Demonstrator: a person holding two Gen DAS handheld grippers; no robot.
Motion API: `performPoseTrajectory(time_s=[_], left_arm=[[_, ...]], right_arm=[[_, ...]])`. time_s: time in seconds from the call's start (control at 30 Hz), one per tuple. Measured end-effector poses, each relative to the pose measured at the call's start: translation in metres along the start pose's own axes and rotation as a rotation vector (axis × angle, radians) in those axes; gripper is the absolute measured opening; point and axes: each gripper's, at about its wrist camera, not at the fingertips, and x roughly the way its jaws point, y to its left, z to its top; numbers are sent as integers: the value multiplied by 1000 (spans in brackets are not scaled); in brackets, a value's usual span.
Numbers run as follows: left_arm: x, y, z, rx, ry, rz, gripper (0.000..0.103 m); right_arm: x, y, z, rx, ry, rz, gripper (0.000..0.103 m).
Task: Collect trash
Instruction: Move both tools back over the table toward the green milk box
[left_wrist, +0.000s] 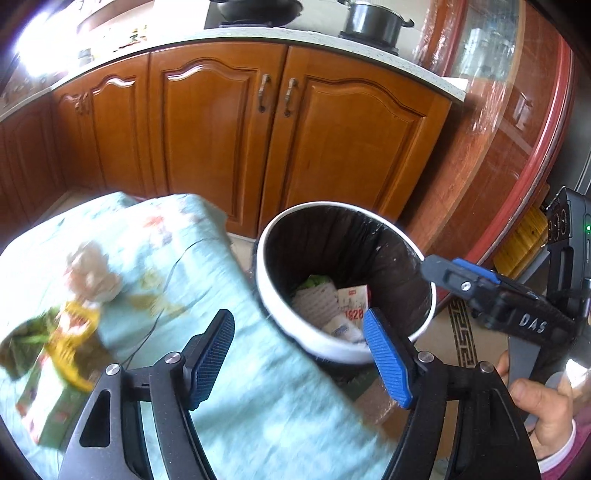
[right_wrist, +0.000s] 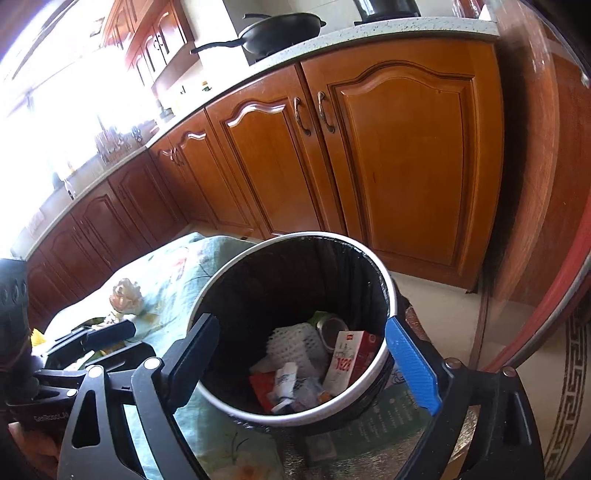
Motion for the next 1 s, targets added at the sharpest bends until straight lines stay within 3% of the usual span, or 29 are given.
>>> performPoseTrajectory(time_s=[0.27, 0.63, 1.0], left_arm=[[-53, 37, -42, -94, -28, 34, 72], [-125, 95, -95, -193, -47, 123, 72], [-153, 129, -117, -226, -38, 184, 72]], right_arm=[[-14, 34, -21, 22, -11, 86, 99], [-4, 101, -58, -25, 66, 193, 99], [13, 154, -83, -87, 138, 253, 99]])
